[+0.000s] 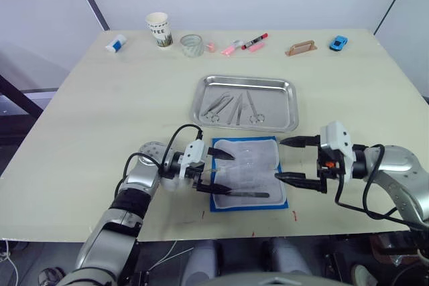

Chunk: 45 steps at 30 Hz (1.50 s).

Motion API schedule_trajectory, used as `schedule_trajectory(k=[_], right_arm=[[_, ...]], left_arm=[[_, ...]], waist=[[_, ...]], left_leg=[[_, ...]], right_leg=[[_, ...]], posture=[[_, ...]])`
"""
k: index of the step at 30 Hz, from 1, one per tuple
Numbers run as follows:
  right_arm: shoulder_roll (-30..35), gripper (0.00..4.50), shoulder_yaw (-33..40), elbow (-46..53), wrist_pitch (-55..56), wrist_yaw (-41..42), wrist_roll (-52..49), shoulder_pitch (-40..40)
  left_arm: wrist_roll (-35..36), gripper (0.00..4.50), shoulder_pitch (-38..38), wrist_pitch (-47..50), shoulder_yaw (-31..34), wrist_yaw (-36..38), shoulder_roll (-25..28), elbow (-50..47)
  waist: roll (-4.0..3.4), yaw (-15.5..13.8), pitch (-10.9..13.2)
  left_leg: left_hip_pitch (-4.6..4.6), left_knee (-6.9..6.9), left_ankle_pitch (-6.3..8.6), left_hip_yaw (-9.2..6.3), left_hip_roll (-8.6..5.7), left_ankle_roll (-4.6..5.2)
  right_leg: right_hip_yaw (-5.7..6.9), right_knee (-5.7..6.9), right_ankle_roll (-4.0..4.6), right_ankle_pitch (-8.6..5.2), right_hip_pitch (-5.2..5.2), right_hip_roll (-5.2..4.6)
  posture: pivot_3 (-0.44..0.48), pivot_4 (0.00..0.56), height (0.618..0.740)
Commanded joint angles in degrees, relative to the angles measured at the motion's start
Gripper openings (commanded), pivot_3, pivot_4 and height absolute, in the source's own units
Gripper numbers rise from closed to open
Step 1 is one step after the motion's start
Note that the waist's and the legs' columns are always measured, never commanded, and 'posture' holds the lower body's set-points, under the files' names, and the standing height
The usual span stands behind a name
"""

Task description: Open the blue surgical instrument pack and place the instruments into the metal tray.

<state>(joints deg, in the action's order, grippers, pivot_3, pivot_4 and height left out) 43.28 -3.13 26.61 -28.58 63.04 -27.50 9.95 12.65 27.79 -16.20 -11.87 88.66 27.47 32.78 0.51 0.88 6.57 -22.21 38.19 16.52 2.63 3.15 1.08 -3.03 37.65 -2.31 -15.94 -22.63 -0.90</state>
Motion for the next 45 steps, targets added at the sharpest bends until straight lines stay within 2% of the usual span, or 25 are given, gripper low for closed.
schedule_trajectory(k=[1, 7, 18, 21, 26, 27, 28, 43, 45], right_arm=[[2.4, 4.48, 0.1, 2.4, 2.0, 0.9, 1.2, -0.6], [4.1, 4.48, -0.9, 2.5, 2.9, 1.0, 2.6, -1.0], [2.0, 4.48, -8.7, -0.7, 3.3, -0.9, 8.5, 3.2], [0.6, 3.75, -11.1, -2.0, 3.8, -2.0, 11.0, 4.6], [-0.7, 3.75, -14.0, -3.2, 4.0, -2.0, 13.4, 5.9], [-0.9, 3.37, -14.2, -3.3, 3.9, -1.9, 13.4, 6.0], [-0.9, 3.27, -14.7, -3.4, 4.4, -1.9, 14.0, 6.1], [-4.2, 3.27, -17.0, -8.0, 7.2, -2.3, 17.0, 6.3], [-4.9, 2.73, -17.4, -8.5, 7.4, -2.4, 17.3, 6.5]], left_arm=[[-1.8, 4.5, -1.1, -1.0, -1.3, 2.5, 0.7, 4.9], [-2.1, 4.5, 0.0, -1.1, -2.1, 1.8, -0.7, 5.6], [-0.8, 4.5, -0.2, -0.7, -1.7, 3.4, -0.2, 4.7], [-0.8, 4.5, -0.1, -0.8, -1.8, 3.5, -0.2, 4.7], [-0.8, 4.5, 0.1, -0.6, -2.1, 3.6, -0.2, 4.6], [-0.9, 4.5, 0.1, -0.6, -2.2, 3.6, -0.2, 4.6], [-0.9, 4.5, 0.2, -0.5, -2.3, 3.6, -0.2, 4.6], [-0.5, 4.5, 0.0, -1.4, -2.6, 3.8, -0.8, 6.2], [-0.5, 4.5, -0.1, -1.5, -2.6, 3.8, -0.8, 6.3]], waist=[[0.01, 0.0, 0.0], [0.02, -0.2, 0.0], [0.03, -0.2, 0.0], [0.03, -0.2, 0.0], [0.03, -0.2, 0.0], [0.04, -0.2, 0.0], [0.03, -0.2, 0.0], [0.04, -0.2, 0.0], [0.03, -0.2, 0.0]], left_leg=[[0.0, 0.0, 0.0, 0.0, 0.0, 0.0], [0.02, 0.0, 0.0, 0.01, 0.0, 0.0], [0.03, 0.02, 0.0, 0.03, -0.01, 0.0], [0.03, 0.02, 0.0, 0.02, -0.01, 0.0], [0.03, 0.03, 0.0, 0.03, -0.01, 0.0], [0.02, 0.04, 0.0, 0.03, -0.01, 0.0], [0.03, 0.04, 0.0, 0.03, -0.01, 0.0], [0.03, 0.07, 0.0, 0.04, -0.01, 0.0], [0.04, 0.07, 0.0, 0.05, -0.02, 0.0]], right_leg=[[0.0, 0.0, 0.0, 0.0, 0.0, 0.0], [0.0, 0.01, 0.0, 0.0, 0.02, 0.0], [-0.01, 0.01, 0.0, 0.0, 0.02, -0.01], [-0.01, 0.02, 0.0, 0.0, 0.02, 0.0], [-0.01, 0.04, 0.0, 0.0, 0.02, 0.0], [-0.01, 0.04, 0.0, 0.0, 0.02, 0.0], [-0.01, 0.04, 0.0, 0.0, 0.02, 0.0], [-0.01, 0.07, 0.0, 0.0, 0.02, 0.0], [-0.01, 0.08, 0.0, 0.0, 0.03, 0.0]], posture=[[0.0, 0.15, 0.74], [0.0, 0.15, 0.74], [0.0, 0.15, 0.74], [0.0, 0.15, 0.74], [0.0, 0.15, 0.74], [0.0, 0.15, 0.74], [0.0, 0.15, 0.74], [0.0, 0.15, 0.74], [0.0, 0.15, 0.74]])
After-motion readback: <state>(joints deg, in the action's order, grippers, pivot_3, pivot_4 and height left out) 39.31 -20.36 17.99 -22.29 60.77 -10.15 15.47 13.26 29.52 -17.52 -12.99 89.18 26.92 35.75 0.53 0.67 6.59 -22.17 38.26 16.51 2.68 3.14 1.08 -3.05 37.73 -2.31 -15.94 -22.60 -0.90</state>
